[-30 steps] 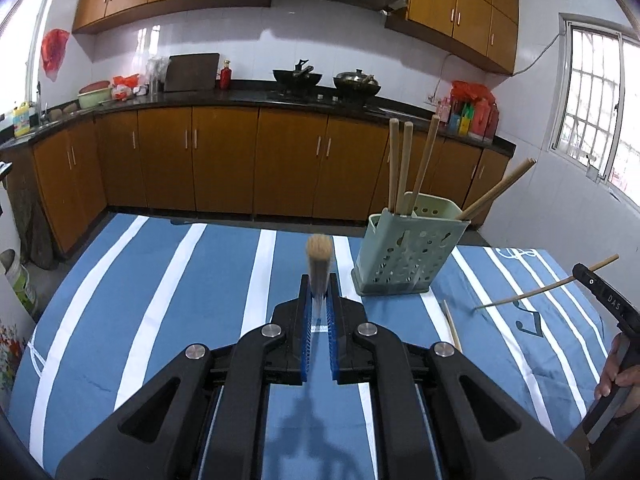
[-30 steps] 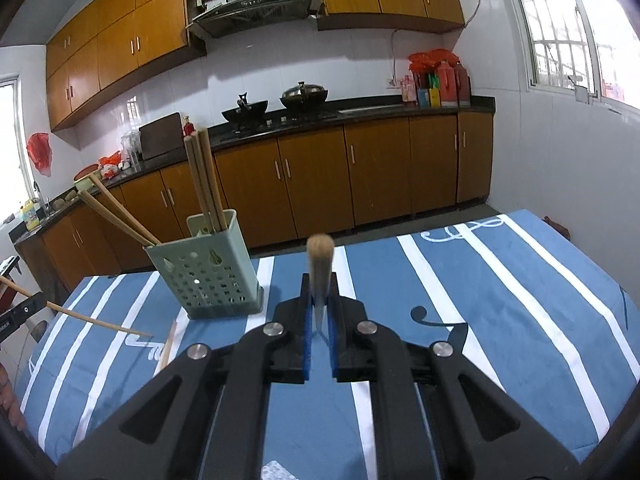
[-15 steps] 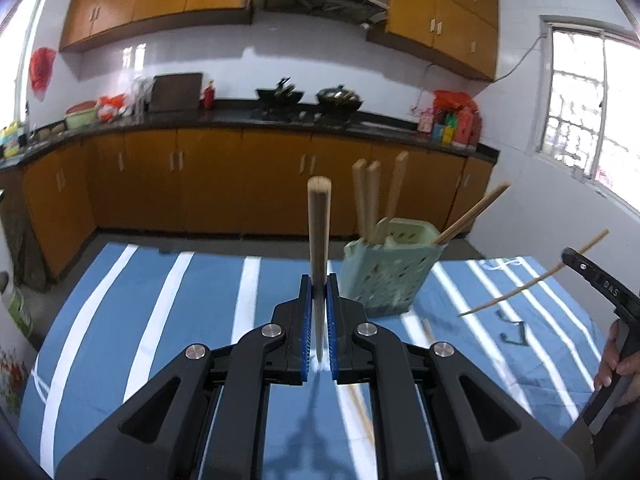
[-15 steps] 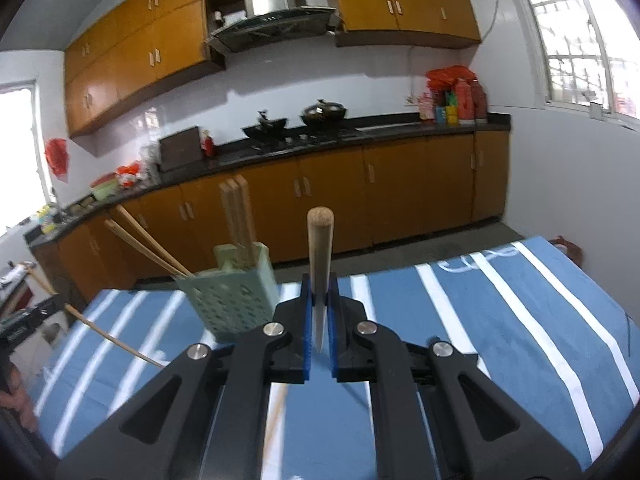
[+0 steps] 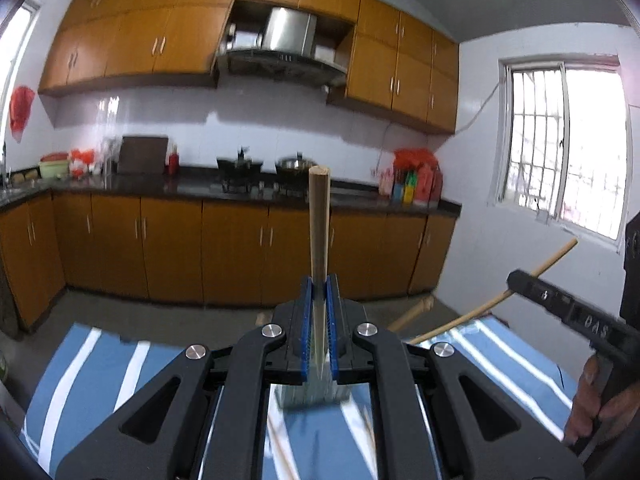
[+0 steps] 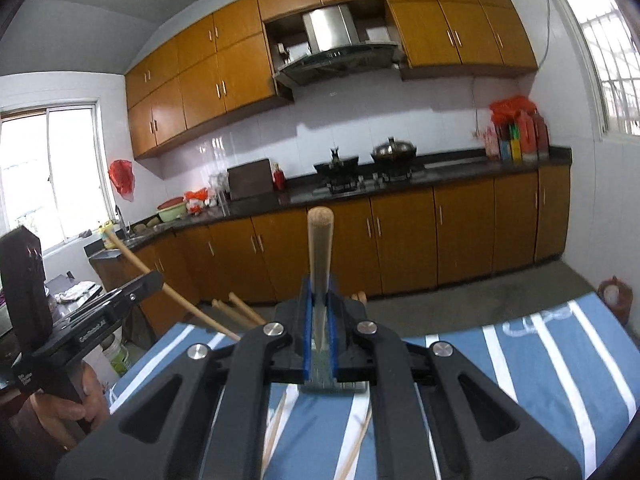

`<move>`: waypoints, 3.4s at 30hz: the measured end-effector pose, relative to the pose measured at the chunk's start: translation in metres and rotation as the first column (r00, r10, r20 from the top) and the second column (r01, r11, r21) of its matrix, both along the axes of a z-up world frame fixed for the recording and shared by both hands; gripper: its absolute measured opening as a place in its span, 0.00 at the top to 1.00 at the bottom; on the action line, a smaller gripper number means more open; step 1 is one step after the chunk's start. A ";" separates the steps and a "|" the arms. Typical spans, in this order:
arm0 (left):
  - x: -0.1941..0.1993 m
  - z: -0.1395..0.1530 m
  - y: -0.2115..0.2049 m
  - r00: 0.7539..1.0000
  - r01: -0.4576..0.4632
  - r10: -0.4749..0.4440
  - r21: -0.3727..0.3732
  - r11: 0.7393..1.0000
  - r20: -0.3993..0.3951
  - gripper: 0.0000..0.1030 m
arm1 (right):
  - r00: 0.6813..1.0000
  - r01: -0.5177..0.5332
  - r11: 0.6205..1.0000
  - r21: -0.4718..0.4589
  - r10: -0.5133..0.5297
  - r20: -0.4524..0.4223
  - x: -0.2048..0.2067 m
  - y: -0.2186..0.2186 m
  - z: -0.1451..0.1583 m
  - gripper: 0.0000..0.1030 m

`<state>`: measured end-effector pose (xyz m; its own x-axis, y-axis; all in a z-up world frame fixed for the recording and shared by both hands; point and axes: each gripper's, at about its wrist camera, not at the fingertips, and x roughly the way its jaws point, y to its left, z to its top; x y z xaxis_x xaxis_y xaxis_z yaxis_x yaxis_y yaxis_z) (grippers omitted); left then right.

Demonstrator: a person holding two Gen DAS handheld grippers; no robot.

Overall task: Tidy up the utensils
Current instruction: 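Raise both chopsticks upright above the green holder, then lower both chopsticks into the holder and open both tools, then move both open tools back down to the remaining chopsticks, then close the right tool on a chopstick while the left tool grasps another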

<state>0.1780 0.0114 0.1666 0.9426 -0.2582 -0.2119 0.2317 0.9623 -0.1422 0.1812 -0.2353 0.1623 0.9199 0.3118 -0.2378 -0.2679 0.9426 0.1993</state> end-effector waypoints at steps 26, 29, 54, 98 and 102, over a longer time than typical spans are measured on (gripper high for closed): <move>0.071 -0.029 -0.029 0.994 -0.065 0.069 0.051 0.997 -0.084 0.92 | 0.988 0.032 0.993 -0.115 -0.049 -0.149 0.114 0.041 -0.037 0.89; 0.071 -0.028 -0.028 0.994 -0.065 0.069 0.046 0.997 -0.085 0.92 | 0.989 0.038 0.994 -0.106 -0.053 -0.141 0.110 0.036 -0.037 0.86; -0.015 -0.133 0.036 0.943 -0.172 0.193 0.101 0.980 -0.271 0.77 | 0.919 0.100 0.987 -0.127 -0.140 -0.369 0.023 -0.004 -0.177 0.79; -0.022 -0.240 -0.023 0.814 0.028 0.029 0.089 0.996 -0.580 0.67 | 0.748 0.280 0.945 -0.169 -0.325 -0.579 0.031 -0.010 -0.275 0.93; -0.015 -0.250 -0.031 0.796 0.023 0.064 0.136 0.990 -0.602 0.68 | 0.752 0.272 0.947 -0.171 -0.320 -0.576 0.031 -0.009 -0.275 0.93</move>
<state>0.1627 -0.0199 -0.0834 0.6159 -0.1692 -0.7695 0.1209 0.9854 -0.1200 0.2118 -0.2438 -0.1131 0.6338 0.0078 -0.7734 0.1744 0.9728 0.1528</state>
